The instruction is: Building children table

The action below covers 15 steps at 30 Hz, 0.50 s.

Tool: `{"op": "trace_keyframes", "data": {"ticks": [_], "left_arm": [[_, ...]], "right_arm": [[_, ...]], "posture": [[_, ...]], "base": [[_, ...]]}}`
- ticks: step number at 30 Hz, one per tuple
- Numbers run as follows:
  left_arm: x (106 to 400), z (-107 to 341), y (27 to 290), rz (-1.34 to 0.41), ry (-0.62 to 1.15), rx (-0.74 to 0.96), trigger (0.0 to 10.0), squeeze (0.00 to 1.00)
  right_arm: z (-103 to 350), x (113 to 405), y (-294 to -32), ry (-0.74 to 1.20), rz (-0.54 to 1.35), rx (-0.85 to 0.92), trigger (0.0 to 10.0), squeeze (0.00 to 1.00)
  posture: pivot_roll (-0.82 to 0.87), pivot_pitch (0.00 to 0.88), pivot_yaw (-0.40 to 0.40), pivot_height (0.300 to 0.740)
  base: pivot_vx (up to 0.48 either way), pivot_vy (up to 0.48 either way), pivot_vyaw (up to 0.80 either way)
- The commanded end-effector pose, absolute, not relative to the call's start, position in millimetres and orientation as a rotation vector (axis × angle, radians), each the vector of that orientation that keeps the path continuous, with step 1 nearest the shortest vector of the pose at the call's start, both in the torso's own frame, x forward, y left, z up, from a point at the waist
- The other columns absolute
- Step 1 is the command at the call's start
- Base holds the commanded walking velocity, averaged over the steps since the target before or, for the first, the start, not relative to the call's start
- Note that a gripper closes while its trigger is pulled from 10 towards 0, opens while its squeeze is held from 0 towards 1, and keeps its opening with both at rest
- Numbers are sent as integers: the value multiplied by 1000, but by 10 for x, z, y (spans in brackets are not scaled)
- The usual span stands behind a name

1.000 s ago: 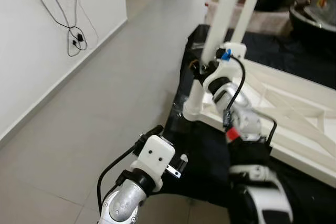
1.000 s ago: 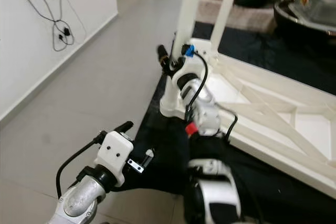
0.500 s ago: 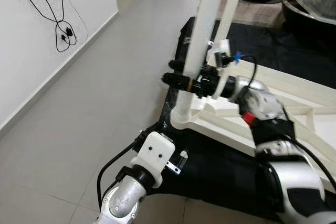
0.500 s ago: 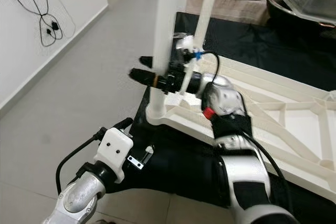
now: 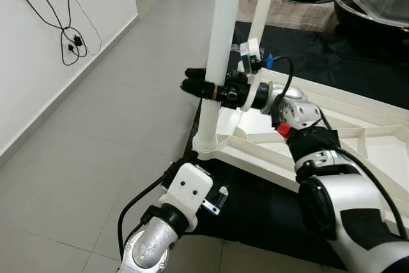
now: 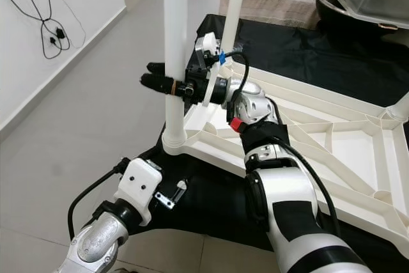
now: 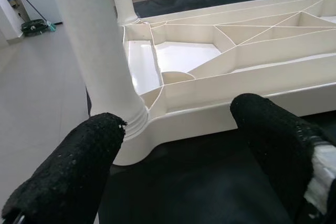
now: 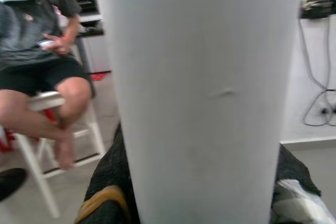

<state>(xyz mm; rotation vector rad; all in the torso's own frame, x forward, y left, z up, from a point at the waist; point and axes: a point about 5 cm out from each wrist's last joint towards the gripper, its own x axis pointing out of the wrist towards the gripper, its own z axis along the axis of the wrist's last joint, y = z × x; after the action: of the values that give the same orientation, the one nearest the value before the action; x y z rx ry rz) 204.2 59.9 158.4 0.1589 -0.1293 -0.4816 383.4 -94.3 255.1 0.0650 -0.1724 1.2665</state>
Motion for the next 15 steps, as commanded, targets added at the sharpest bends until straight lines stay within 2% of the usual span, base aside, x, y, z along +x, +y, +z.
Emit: {"op": "trace_keyframes", "data": {"ticks": [1, 2, 5, 6, 7, 8, 9, 10, 11, 12, 13, 15], "left_arm": [[2026, 1570, 583, -484, -122, 159, 10000, 0], [2026, 1570, 583, -484, -122, 159, 10000, 0], [2030, 1568, 579, -484, -124, 159, 10000, 0], [2031, 1565, 584, -484, -123, 159, 10000, 0], [2031, 1565, 584, -484, -123, 159, 10000, 0], [2032, 1563, 587, -483, -123, 159, 10000, 0], [2032, 1559, 586, -485, -123, 160, 10000, 0], [2032, 1559, 586, -485, -123, 160, 10000, 0], [2033, 1556, 585, -486, -122, 160, 10000, 0], [2033, 1556, 585, -486, -122, 160, 10000, 0], [2034, 1555, 578, -489, -123, 161, 10000, 0], [2039, 1558, 570, -491, -125, 160, 10000, 0]], "right_arm": [[2452, 3888, -968, -146, 1144, 72, 0, 0], [2452, 3888, -968, -146, 1144, 72, 0, 0], [2322, 4004, -1060, -105, 755, 59, 0, 0], [2264, 4071, -1171, -59, 521, 97, 0, 0], [2264, 4071, -1171, -59, 521, 97, 0, 0], [2222, 4103, -1251, -22, 372, 122, 0, 0], [2129, 4081, -1488, 18, 69, 148, 0, 0], [2129, 4081, -1488, 18, 69, 148, 0, 0], [2057, 4029, -1674, 46, -144, 157, 0, 0], [2057, 4029, -1674, 46, -144, 157, 0, 0], [2024, 3946, -1791, 47, -288, 155, 0, 0], [2016, 3877, -1817, 41, -354, 167, 0, 0]], "posture": [[163, 110, -79, 740], [163, 110, -79, 740], [159, 106, -80, 740], [149, 102, -75, 740], [149, 102, -75, 740], [149, 102, -75, 740], [142, 100, -74, 740], [142, 100, -74, 740], [140, 97, -74, 740], [140, 97, -74, 740], [143, 95, -75, 740], [146, 89, -74, 740]], "base": [[0, 0, 0], [0, 0, 0], [0, 0, 0], [0, 0, 0], [0, 0, 0], [0, 0, 0], [0, 0, 0], [0, 0, 0], [0, 0, 0], [0, 0, 0], [0, 0, 0], [0, 0, 0]]}}
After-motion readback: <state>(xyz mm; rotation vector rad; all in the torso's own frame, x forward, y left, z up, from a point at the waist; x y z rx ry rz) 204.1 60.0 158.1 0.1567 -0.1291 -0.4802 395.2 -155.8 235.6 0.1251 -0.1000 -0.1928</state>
